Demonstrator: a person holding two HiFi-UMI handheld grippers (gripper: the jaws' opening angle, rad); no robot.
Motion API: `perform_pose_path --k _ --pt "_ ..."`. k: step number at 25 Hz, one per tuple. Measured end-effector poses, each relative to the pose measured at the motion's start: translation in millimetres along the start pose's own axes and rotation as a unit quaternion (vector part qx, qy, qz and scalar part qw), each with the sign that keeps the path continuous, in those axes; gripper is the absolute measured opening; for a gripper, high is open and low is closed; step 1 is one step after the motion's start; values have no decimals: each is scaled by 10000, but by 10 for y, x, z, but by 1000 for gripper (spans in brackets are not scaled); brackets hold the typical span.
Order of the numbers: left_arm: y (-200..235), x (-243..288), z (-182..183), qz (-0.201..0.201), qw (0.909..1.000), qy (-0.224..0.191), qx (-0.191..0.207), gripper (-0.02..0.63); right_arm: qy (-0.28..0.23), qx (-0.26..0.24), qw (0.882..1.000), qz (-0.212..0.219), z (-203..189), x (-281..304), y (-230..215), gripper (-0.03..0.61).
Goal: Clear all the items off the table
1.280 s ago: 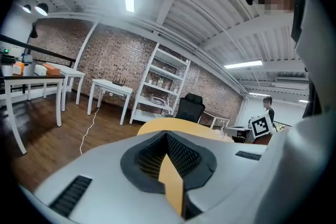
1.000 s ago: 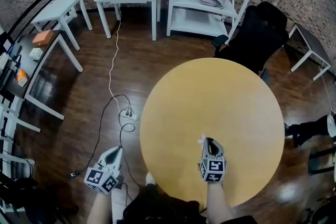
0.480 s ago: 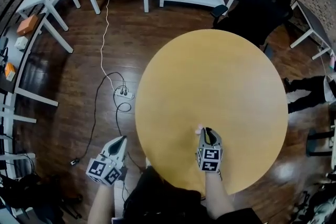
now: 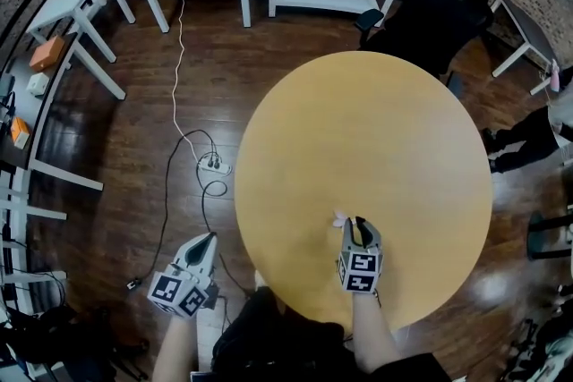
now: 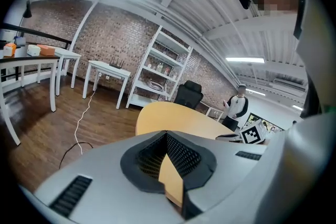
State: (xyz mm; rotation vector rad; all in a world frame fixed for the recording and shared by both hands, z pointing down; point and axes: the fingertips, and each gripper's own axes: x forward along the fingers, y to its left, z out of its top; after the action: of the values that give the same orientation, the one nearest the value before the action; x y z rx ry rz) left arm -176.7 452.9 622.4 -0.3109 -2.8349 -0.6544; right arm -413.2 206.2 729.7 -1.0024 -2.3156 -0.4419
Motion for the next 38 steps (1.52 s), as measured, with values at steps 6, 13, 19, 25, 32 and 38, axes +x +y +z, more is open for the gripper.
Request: perform_pose_path --k 6,13,19,25,32,38 --pt "-3 56 287 -287 9990 -218 251 -8 -384 237 9982 -397 217 -228 -174 77" --pt "-232 336 601 -955 9932 -530 414 -9 -1222 595 9866 -900 641 -710 -461 77" --pt "-635 678 725 -1807 9796 -646 595 -8 -1706 747 9711 -1495 714 -1333 -661 77" --pt "-1110 913 718 -2414 9654 -702 696 -8 -2000 903 9528 -2097 577 -1884 -1004 77" --pt "-1328 1027 820 -2427 9599 -893 1084 -9 -2313 937 9411 -2280 583 -2073 -1148 77" --pt "-1282 1094 952 -2297 9632 -1132 820 -9 -2453 882 9385 -2264 698 -2126 -1216 77"
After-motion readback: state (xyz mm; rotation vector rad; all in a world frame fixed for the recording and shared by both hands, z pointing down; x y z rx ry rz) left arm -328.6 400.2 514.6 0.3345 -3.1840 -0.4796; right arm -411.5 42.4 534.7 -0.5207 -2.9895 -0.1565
